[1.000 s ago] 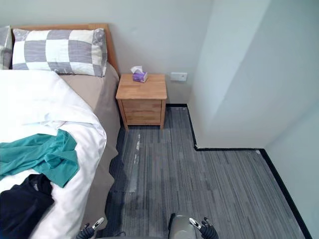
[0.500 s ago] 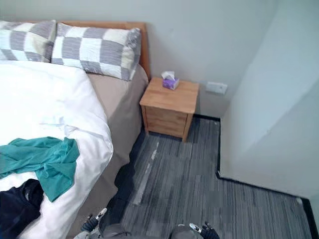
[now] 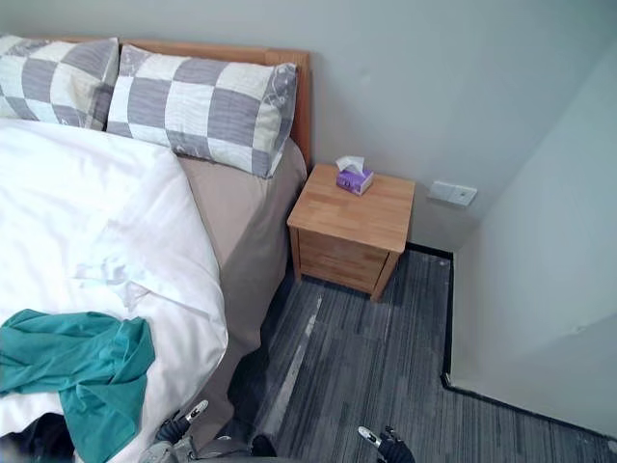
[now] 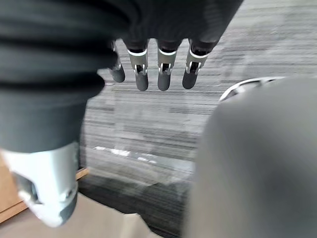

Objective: Tidy the bed and pick cloth on bed and put in laundry

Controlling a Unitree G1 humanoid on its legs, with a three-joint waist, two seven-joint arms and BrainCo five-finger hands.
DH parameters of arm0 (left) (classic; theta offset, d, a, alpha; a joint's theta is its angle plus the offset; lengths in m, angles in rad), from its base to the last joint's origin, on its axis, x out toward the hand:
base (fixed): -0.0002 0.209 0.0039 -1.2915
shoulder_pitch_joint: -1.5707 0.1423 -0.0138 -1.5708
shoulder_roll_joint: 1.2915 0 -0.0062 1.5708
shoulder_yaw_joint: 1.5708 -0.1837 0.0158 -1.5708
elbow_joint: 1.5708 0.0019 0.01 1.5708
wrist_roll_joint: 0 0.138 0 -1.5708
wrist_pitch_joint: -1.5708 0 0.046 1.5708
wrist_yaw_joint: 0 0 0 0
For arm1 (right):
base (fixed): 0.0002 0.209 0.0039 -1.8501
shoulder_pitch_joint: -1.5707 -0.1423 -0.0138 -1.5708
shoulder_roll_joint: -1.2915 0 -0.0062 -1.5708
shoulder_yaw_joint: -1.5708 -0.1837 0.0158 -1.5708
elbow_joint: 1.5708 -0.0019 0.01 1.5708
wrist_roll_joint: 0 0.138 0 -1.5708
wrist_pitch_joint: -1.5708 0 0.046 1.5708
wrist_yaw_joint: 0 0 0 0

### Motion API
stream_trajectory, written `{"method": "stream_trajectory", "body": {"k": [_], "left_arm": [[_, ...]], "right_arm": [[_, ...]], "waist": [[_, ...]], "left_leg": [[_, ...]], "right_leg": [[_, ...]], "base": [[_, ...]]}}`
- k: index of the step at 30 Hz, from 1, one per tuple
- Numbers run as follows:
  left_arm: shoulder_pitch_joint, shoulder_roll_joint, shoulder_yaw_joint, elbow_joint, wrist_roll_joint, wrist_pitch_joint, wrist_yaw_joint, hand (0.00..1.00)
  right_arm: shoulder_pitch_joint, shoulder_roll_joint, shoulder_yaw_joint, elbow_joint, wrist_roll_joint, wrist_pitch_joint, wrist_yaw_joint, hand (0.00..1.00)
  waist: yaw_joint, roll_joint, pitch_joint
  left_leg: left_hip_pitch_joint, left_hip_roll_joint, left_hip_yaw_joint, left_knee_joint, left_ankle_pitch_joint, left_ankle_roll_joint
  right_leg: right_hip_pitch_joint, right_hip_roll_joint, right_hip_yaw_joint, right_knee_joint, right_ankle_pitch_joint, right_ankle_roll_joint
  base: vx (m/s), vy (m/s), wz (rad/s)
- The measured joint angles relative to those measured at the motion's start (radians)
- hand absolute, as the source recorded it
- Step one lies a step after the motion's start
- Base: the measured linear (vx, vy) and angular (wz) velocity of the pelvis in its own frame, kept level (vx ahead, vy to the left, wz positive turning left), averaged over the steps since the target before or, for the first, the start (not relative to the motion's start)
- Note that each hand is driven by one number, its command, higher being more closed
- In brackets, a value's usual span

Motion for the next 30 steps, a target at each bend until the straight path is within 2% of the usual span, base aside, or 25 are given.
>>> {"method": "stream_trajectory", "body": {"k": [1,2,3,4,5,6,8,10,11,12,13,14,15,16,17,18,20,21,22,23,24,25,26,28,30], "left_arm": [[-0.001,-0.004,-0.029,0.019,-0.008,0.0,0.013,0.0],[-0.002,-0.008,-0.055,0.033,-0.019,-0.001,0.018,0.0],[-0.002,-0.006,-0.071,0.033,-0.023,-0.001,0.021,0.0],[-0.005,0.006,-0.09,0.032,-0.037,0.0,0.029,0.0],[-0.008,0.033,-0.11,0.036,-0.056,0.008,0.035,0.0],[-0.012,0.036,-0.114,0.037,-0.07,0.02,0.036,0.0],[-0.012,0.035,-0.119,0.038,-0.079,0.033,0.036,0.0],[-0.018,0.037,-0.121,0.037,-0.089,0.041,0.037,0.0],[-0.017,0.041,-0.121,0.036,-0.097,0.047,0.039,0.0],[-0.017,0.047,-0.121,0.034,-0.097,0.05,0.041,0.0],[-0.02,0.076,-0.119,0.033,-0.1,0.054,0.049,0.0],[-0.027,0.072,-0.111,0.042,-0.105,0.06,0.058,0.0],[-0.02,0.05,-0.111,0.031,-0.115,0.062,0.071,0.0],[-0.023,0.039,-0.11,0.032,-0.115,0.06,0.075,0.0],[-0.024,0.017,-0.098,0.032,-0.116,0.055,0.08,0.0],[-0.022,0.009,-0.081,0.031,-0.115,0.051,0.081,0.0],[-0.01,0.004,-0.035,0.028,-0.115,0.039,0.082,0.0],[-0.009,0.005,-0.006,0.024,-0.116,0.035,0.082,0.0],[-0.008,0.005,0.011,0.023,-0.115,0.034,0.081,0.0],[-0.006,0.006,0.034,0.022,-0.118,0.031,0.081,0.0],[-0.005,0.005,0.045,0.021,-0.122,0.029,0.081,0.0],[-0.002,0.007,0.059,0.016,-0.131,0.025,0.082,0.0],[0.003,0.018,0.059,0.014,-0.131,0.02,0.083,0.0],[0.01,0.026,0.059,0.013,-0.135,0.008,0.083,0.0],[0.01,0.018,0.057,0.01,-0.136,-0.008,0.08,0.0]], "right_arm": [[-0.002,-0.013,-0.011,0.0,-0.011,0.0,-0.003,0.0],[-0.007,-0.024,-0.032,0.001,-0.028,0.0,-0.008,0.0],[-0.007,-0.024,-0.044,0.002,-0.034,0.0,-0.011,0.0],[-0.011,-0.011,-0.049,0.006,-0.038,0.0,-0.013,0.0],[-0.02,0.002,-0.068,0.009,-0.044,0.0,-0.013,0.0],[-0.024,0.001,-0.064,0.008,-0.047,-0.005,-0.01,0.0],[-0.025,0.0,-0.062,0.003,-0.046,-0.022,-0.009,0.0],[-0.025,-0.006,-0.051,0.002,-0.046,-0.03,-0.009,0.0],[-0.025,-0.009,-0.016,0.002,-0.046,-0.032,-0.005,0.0],[-0.026,-0.008,0.003,0.002,-0.045,-0.032,0.0,0.0],[-0.036,0.001,0.035,0.007,-0.044,-0.032,0.014,0.0],[-0.043,-0.007,0.039,0.02,-0.043,-0.032,0.028,0.0],[-0.052,-0.038,0.046,0.014,-0.043,-0.039,0.046,0.0],[-0.061,-0.046,0.05,0.012,-0.043,-0.042,0.051,0.0],[-0.07,-0.068,0.065,0.008,-0.042,-0.053,0.073,0.0],[-0.07,-0.077,0.077,0.009,-0.041,-0.062,0.089,0.0],[-0.059,-0.08,0.11,0.009,-0.023,-0.078,0.093,0.0],[-0.06,-0.081,0.148,0.007,-0.008,-0.091,0.1,0.0],[-0.059,-0.082,0.168,0.007,-0.002,-0.098,0.108,0.0],[-0.059,-0.082,0.205,0.006,0.01,-0.102,0.127,0.0],[-0.058,-0.079,0.221,0.006,0.015,-0.102,0.139,0.0],[-0.059,-0.069,0.248,0.006,0.016,-0.099,0.161,0.0],[-0.06,-0.051,0.261,0.006,0.018,-0.097,0.18,0.0],[-0.06,-0.036,0.261,0.008,0.021,-0.093,0.207,0.0],[-0.062,-0.033,0.246,0.006,0.041,-0.076,0.219,0.0]], "waist": [[-0.005,0.021,-0.013],[-0.01,0.04,-0.022],[-0.009,0.042,-0.021],[-0.011,0.025,-0.007],[-0.029,0.005,0.015],[-0.029,0.002,0.021],[-0.032,0.013,0.026],[-0.034,0.015,0.027],[-0.033,0.007,0.029],[-0.029,-0.005,0.03],[-0.025,-0.055,0.036],[-0.027,-0.049,0.042],[-0.025,-0.008,0.04],[-0.025,0.007,0.049],[-0.029,0.037,0.065],[-0.029,0.044,0.069],[-0.025,0.044,0.07],[-0.025,0.035,0.067],[-0.024,0.025,0.064],[-0.009,0.007,0.055],[-0.001,0.001,0.051],[0.003,-0.022,0.037],[0.006,-0.042,0.025],[0.002,-0.059,0.02],[-0.003,-0.049,0.026]], "left_leg": [[0.015,-0.001,-0.007,-0.04,-0.001,-0.002],[0.041,-0.005,-0.025,-0.092,0.0,-0.006],[0.066,-0.013,-0.031,-0.122,-0.001,-0.011],[0.123,-0.039,-0.066,-0.164,-0.003,-0.014],[0.156,-0.056,-0.108,-0.166,-0.014,-0.006],[0.175,-0.049,-0.148,-0.165,-0.023,-0.01],[0.19,-0.019,-0.215,-0.161,-0.03,-0.025],[0.196,0.004,-0.275,-0.158,-0.028,-0.042],[0.197,0.016,-0.333,-0.156,-0.025,-0.065],[0.196,0.011,-0.355,-0.156,-0.025,-0.076],[0.193,-0.023,-0.397,-0.162,-0.024,-0.099],[0.203,-0.013,-0.421,-0.167,-0.029,-0.112],[0.173,0.021,-0.42,-0.164,-0.021,-0.129],[0.173,0.038,-0.437,-0.167,-0.026,-0.139],[0.169,0.055,-0.48,-0.176,-0.027,-0.149],[0.168,0.076,-0.531,-0.193,-0.024,-0.149],[0.153,0.112,-0.611,-0.206,-0.007,-0.149],[0.138,0.127,-0.647,-0.212,0.008,-0.145],[0.133,0.13,-0.659,-0.22,0.014,-0.144],[0.117,0.134,-0.674,-0.228,0.039,-0.152],[0.108,0.131,-0.683,-0.231,0.049,-0.167],[0.096,0.118,-0.701,-0.239,0.075,-0.196],[0.078,0.104,-0.718,-0.237,0.09,-0.209],[0.058,0.081,-0.69,-0.23,0.123,-0.199],[0.019,0.071,-0.64,-0.191,0.151,-0.174]], "right_leg": [[-0.047,-0.001,-0.001,0.092,-0.002,0.0],[-0.109,-0.02,-0.004,0.257,-0.002,0.001],[-0.141,-0.041,-0.003,0.358,-0.002,0.001],[-0.202,-0.1,-0.006,0.577,0.02,0.007],[-0.248,-0.157,-0.009,0.72,-0.05,-0.013],[-0.284,-0.162,-0.015,0.751,-0.133,-0.018],[-0.327,-0.137,-0.015,0.687,-0.185,-0.01],[-0.351,-0.107,0.007,0.573,-0.184,-0.01],[-0.356,-0.076,0.048,0.399,-0.146,0.008],[-0.351,-0.069,0.079,0.313,-0.104,0.005],[-0.346,-0.076,0.168,0.173,0.021,0.022],[-0.324,-0.071,0.145,0.177,0.006,0.017],[-0.303,-0.039,0.142,0.161,0.001,0.024],[-0.302,-0.023,0.167,0.174,-0.004,0.025],[-0.302,0.012,0.271,0.21,-0.002,0.029],[-0.302,0.047,0.366,0.245,-0.002,0.029],[-0.303,0.096,0.437,0.302,-0.004,0.025],[-0.306,0.116,0.466,0.332,-0.013,0.017],[-0.306,0.12,0.471,0.338,-0.022,0.014],[-0.304,0.117,0.462,0.338,-0.05,0.015],[-0.3,0.11,0.449,0.329,-0.069,0.015],[-0.286,0.091,0.422,0.304,-0.113,0.011],[-0.266,0.075,0.404,0.272,-0.148,0.004],[-0.224,0.052,0.371,0.216,-0.18,-0.005],[-0.187,0.038,0.308,0.173,-0.179,-0.012]], "base": [[0.14,0.009,0.43],[0.16,0.024,0.5],[0.19,0.042,0.71],[0.21,-0.011,0.93],[0.25,-0.042,1.2],[0.19,-0.066,1.05],[0.16,-0.09,0.99],[0.18,-0.199,1.15],[0.18,-0.249,1.21],[0.17,-0.298,1.25],[0.12,-0.282,0.87],[0.18,-0.334,1.03],[0.15,-0.244,0.79],[0.19,-0.17,0.99],[0.14,-0.031,1.1],[0.14,0.002,1.17],[0.12,-0.062,1.3],[0.11,-0.101,1.24],[0.09,-0.107,0.98],[0.06,-0.088,0.61],[0.07,-0.119,0.63],[0.06,-0.16,0.61],[0.05,-0.15,0.62],[0.01,-0.084,0.79],[-0.04,-0.035,1.07]]}}
